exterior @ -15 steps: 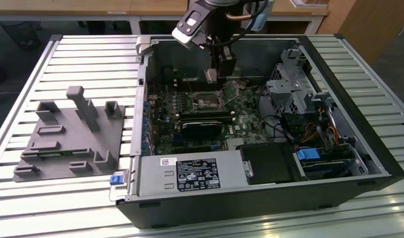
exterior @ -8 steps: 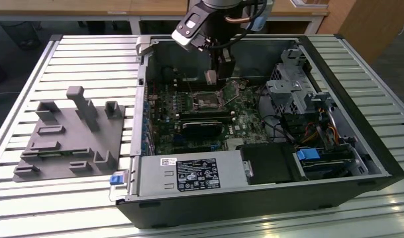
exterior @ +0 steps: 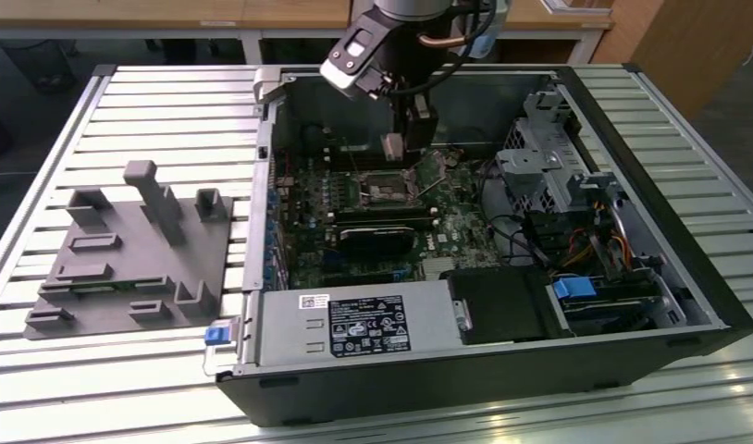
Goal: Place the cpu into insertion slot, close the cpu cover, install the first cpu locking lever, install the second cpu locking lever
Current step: 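Place the cpu into insertion slot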
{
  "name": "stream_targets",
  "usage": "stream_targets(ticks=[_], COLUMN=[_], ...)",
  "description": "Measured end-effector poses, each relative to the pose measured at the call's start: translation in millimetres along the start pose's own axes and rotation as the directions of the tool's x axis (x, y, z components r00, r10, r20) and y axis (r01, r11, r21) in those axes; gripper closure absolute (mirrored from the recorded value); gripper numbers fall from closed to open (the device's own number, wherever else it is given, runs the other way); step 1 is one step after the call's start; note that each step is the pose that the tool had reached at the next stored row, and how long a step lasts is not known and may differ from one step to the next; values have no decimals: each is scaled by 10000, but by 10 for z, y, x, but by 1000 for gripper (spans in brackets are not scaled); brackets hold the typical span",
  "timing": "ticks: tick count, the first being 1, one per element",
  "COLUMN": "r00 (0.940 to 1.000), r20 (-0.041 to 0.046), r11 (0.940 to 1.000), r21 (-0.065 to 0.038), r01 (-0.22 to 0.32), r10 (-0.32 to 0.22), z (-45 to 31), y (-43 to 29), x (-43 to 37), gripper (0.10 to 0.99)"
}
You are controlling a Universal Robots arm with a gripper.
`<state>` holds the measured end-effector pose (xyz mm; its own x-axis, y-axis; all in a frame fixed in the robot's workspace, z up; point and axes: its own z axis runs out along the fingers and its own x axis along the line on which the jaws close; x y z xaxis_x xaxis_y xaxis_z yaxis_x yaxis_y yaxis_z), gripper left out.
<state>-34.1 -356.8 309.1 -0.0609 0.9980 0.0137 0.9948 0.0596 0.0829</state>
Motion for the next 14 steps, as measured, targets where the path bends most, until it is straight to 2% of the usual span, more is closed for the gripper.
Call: stream_targets(ticks=[8, 14], r00=[10000, 10000], r20=[0, 4], r11=[10000, 10000], r21=[0, 2], r01=[0, -3], r10=[0, 3], z=[53, 137], y=[-4, -11], x=[-1, 15], gripper=[545, 545])
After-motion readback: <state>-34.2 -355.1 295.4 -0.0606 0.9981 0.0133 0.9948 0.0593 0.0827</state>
